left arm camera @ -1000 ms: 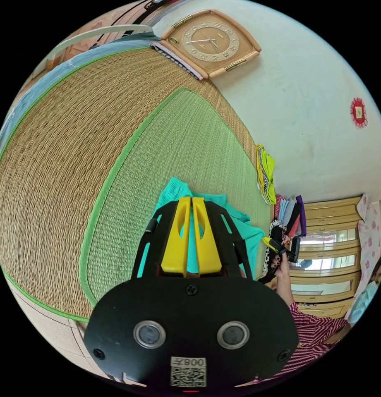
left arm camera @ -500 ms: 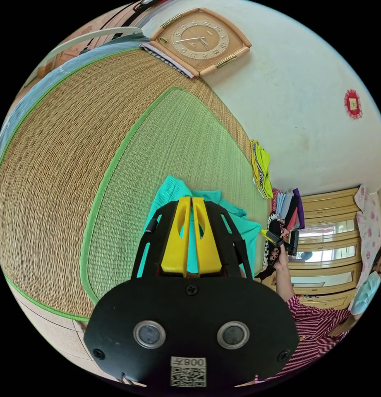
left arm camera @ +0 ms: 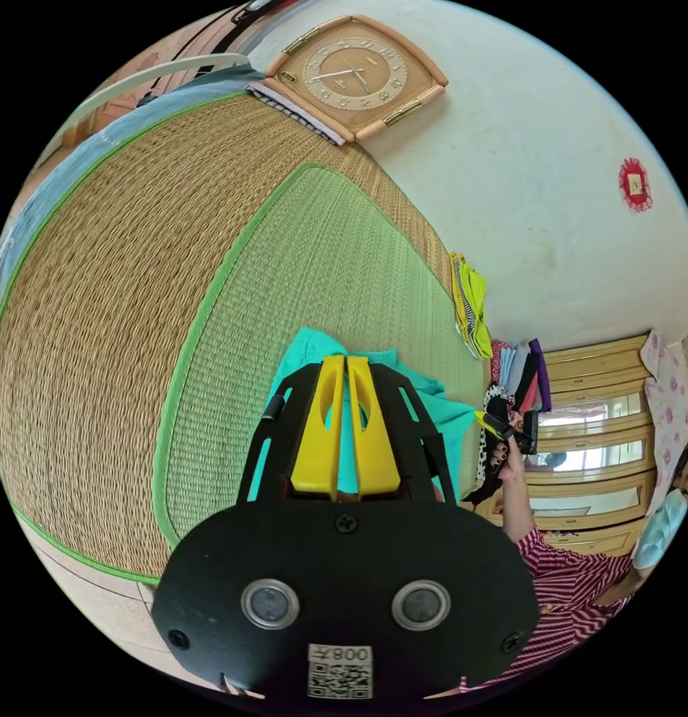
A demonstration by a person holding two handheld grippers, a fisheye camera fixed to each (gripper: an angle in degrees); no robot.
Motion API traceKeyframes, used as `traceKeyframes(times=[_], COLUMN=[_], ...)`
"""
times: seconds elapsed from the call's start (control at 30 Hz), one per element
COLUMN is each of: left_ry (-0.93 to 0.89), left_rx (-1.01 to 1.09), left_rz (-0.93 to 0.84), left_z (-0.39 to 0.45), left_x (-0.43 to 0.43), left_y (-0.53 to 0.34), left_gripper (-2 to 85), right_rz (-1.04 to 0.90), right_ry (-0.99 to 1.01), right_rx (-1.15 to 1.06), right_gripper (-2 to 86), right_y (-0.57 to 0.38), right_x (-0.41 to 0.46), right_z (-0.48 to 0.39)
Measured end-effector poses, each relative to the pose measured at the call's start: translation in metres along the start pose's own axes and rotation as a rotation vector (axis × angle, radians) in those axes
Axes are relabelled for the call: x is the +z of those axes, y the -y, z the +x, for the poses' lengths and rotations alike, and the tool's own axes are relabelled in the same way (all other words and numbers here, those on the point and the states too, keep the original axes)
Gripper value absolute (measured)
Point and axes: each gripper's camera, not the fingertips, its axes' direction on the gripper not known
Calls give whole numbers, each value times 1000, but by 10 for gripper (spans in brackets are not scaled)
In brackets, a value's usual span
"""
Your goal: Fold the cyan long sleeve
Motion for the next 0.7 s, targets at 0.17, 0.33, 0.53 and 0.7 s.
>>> traceKeyframes(times=[0.17, 0.33, 0.53, 0.7], left_ry=[-7, -35, -2, -90], left_rx=[-92, -117, -103, 11], left_rz=[-18, -15, 49, -52], left_z=[-21, -36, -45, -21], left_x=[20, 23, 4, 28], left_y=[13, 14, 8, -9], left_gripper=[6, 10, 19, 21], right_rz=[-30, -3, 50, -40], right_ry=[78, 121, 82, 60], right_rx=[105, 141, 108, -23], right_gripper=[3, 6, 9, 14], right_y=[24, 23, 5, -16], right_x=[3, 4, -8, 30], right_z=[35, 64, 73, 39])
